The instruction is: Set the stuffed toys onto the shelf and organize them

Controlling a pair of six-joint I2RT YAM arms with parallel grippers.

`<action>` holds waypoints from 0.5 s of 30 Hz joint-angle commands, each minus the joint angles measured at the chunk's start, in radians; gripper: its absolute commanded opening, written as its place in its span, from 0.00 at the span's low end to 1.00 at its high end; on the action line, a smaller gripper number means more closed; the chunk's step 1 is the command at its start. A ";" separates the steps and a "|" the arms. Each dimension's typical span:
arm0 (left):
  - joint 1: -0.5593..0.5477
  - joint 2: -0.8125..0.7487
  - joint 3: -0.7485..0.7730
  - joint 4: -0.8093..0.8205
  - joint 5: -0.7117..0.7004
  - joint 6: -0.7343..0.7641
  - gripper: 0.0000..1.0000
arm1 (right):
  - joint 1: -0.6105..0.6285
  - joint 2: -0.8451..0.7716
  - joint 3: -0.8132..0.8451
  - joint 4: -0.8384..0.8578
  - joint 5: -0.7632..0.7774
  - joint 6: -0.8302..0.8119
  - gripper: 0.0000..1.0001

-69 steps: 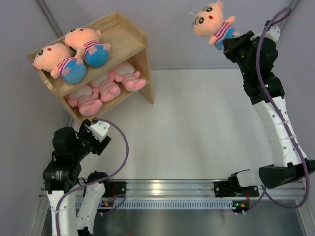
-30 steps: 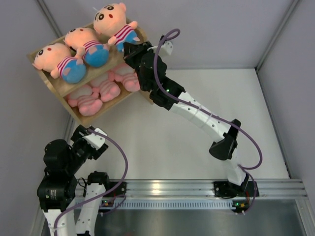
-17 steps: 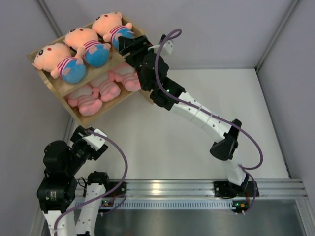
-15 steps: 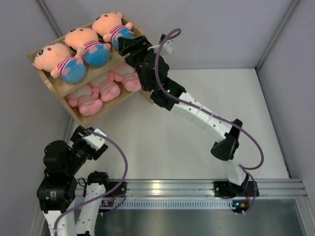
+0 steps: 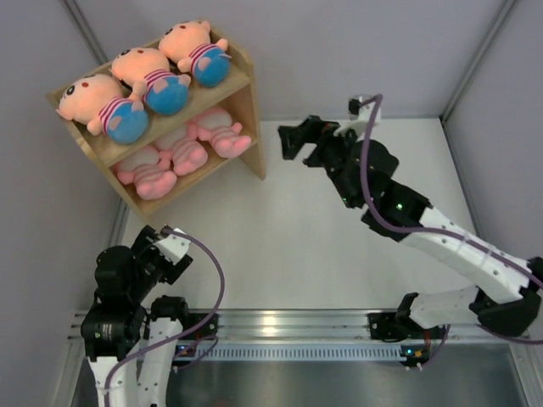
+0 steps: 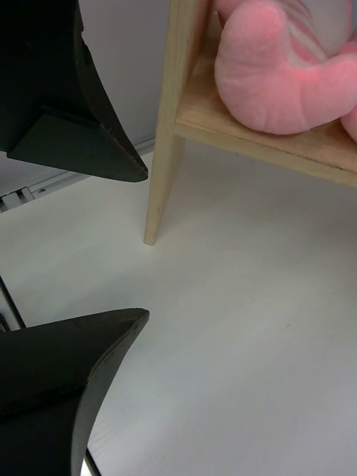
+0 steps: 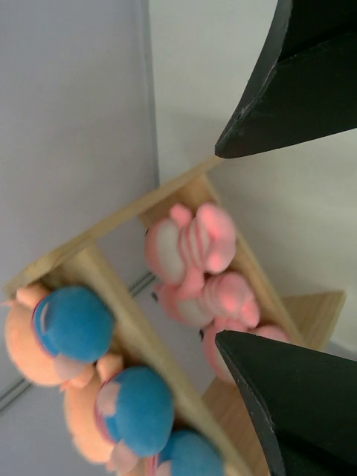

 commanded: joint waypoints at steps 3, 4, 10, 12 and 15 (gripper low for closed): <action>0.000 -0.046 -0.065 0.020 -0.026 -0.013 0.75 | -0.111 -0.294 -0.373 -0.146 0.016 -0.098 0.99; 0.000 -0.073 -0.104 0.049 -0.046 -0.007 0.75 | -0.164 -0.328 -0.425 -0.180 0.012 -0.100 0.99; 0.001 -0.201 -0.334 0.221 -0.225 0.011 0.77 | -0.391 -0.491 -0.784 -0.131 -0.105 -0.182 0.99; 0.000 -0.224 -0.378 0.238 -0.246 0.000 0.77 | -0.421 -0.529 -0.865 -0.104 -0.114 -0.222 0.99; 0.000 -0.253 -0.453 0.269 -0.264 -0.055 0.78 | -0.442 -0.586 -0.965 -0.006 -0.120 -0.296 0.99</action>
